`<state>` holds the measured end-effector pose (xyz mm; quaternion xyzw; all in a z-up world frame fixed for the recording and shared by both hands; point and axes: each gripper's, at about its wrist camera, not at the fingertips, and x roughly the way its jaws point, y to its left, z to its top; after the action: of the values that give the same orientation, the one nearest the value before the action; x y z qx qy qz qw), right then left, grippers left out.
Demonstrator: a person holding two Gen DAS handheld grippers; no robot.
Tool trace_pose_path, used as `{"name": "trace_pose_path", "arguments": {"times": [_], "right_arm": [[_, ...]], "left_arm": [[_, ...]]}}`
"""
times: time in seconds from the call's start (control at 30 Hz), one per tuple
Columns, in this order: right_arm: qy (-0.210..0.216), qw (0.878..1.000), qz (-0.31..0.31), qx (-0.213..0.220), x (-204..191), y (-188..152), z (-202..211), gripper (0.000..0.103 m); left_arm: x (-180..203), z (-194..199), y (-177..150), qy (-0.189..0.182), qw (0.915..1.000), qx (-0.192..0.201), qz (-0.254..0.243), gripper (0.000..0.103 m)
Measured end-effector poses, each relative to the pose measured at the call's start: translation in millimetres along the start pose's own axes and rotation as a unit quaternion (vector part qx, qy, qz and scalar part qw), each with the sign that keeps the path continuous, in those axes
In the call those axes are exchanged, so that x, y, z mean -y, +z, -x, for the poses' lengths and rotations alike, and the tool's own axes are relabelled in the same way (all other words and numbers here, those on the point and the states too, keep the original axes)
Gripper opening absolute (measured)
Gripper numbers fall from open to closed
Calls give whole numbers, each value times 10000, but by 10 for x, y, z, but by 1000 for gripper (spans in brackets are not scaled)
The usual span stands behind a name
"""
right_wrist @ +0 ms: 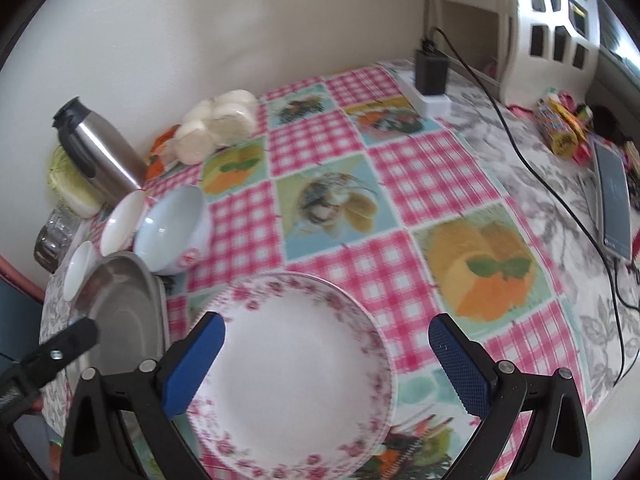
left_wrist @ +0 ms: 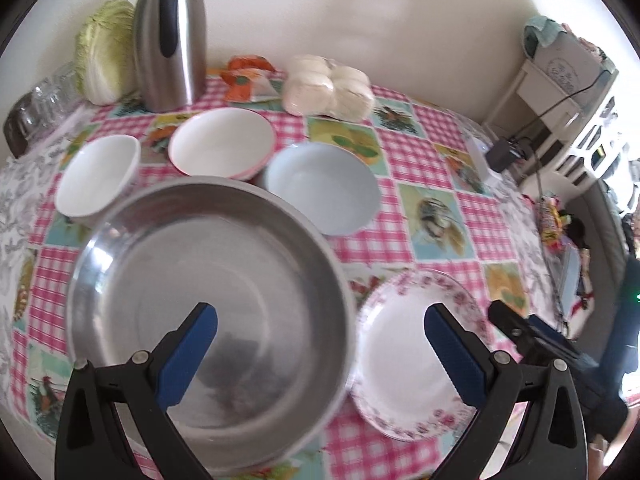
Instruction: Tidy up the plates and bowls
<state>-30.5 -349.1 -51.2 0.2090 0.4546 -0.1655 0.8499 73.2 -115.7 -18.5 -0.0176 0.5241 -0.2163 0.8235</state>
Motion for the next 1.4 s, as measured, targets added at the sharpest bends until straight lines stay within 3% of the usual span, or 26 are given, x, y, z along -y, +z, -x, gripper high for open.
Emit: {"name": "trace_pose_path", "arguments": {"times": [0.23, 0.3, 0.43, 0.57, 0.73, 0.83, 1.0, 1.07, 1.27, 1.4], "right_arm": [[173, 9989, -344, -259, 301, -203, -164, 103], [265, 9984, -403, -287, 352, -251, -179, 98], [497, 9969, -514, -312, 437, -326, -196, 85], [621, 9960, -561, -323, 472, -359, -215, 71], [735, 9948, -597, -367, 474, -384, -284, 52], [751, 9946, -604, -397, 483, -400, -341, 40], [742, 9943, -635, -436, 510, -426, -437, 28], [729, 9940, -668, -466, 528, -438, -479, 17], [768, 9935, -761, -355, 620, -433, -457, 17], [819, 9925, -855, -296, 721, -427, -442, 17]], "left_arm": [[296, -72, -197, -201, 9987, -332, -336, 103], [369, -91, -254, -324, 9978, -441, -382, 101], [462, -201, -395, -498, 9950, -803, -328, 82], [541, -350, -529, -665, 9900, -1220, -240, 73], [548, -540, -603, -524, 9863, -1556, -155, 64], [514, -571, -566, -348, 9880, -1500, -99, 63], [436, -583, -577, -389, 9862, -1610, 15, 62], [408, -603, -572, -374, 9855, -1653, 81, 56], [453, -662, -537, -253, 9862, -1634, 19, 43], [552, -714, -512, -170, 9875, -1561, -165, 41]]}}
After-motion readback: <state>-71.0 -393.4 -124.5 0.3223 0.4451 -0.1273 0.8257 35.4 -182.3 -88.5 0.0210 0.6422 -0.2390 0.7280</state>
